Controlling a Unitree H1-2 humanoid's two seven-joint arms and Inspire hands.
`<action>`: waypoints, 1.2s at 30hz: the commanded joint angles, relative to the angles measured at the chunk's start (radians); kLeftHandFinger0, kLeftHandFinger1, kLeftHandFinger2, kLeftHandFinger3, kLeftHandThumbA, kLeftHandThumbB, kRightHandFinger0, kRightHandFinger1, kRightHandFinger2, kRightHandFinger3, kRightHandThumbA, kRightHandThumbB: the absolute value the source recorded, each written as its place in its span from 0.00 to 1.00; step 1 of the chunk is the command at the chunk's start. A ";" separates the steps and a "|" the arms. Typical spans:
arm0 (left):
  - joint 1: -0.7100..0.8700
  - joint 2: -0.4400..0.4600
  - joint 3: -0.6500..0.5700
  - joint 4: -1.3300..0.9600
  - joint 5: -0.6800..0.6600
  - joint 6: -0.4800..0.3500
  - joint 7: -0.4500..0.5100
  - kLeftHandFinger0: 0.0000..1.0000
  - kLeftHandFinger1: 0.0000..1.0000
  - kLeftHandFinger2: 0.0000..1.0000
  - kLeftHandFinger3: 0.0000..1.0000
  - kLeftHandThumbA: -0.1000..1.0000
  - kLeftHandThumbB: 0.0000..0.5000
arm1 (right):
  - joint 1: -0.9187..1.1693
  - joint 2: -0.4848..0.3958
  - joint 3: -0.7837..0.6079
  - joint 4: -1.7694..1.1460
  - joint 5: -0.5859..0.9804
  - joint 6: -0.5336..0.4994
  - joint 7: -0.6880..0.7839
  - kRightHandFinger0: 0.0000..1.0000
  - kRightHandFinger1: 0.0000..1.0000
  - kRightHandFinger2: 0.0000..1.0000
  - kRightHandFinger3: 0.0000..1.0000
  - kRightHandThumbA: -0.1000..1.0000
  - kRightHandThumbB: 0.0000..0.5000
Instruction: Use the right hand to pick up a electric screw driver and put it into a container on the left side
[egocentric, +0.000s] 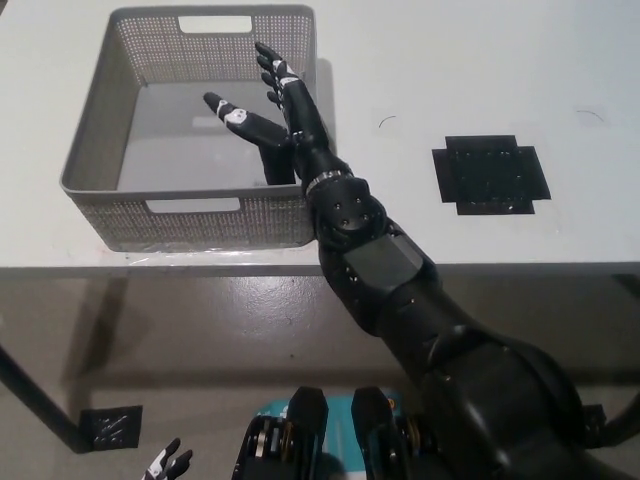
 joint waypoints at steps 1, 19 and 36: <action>0.001 0.018 -0.007 -0.014 -0.008 -0.037 -0.019 0.88 0.96 0.95 1.00 1.00 0.43 | -0.010 -0.039 -0.003 -0.121 0.003 -0.049 0.042 1.00 1.00 1.00 1.00 0.89 0.93; -0.008 0.039 -0.003 0.012 -0.007 -0.037 -0.022 0.88 0.96 0.96 1.00 1.00 0.37 | 0.314 -0.269 -0.071 -1.228 0.135 0.266 0.118 1.00 1.00 1.00 1.00 0.93 0.99; 0.006 0.033 0.013 0.020 -0.033 -0.037 -0.024 0.93 1.00 1.00 1.00 0.98 0.39 | 1.087 -0.341 0.025 -1.533 0.072 0.059 0.171 1.00 1.00 1.00 1.00 1.00 0.86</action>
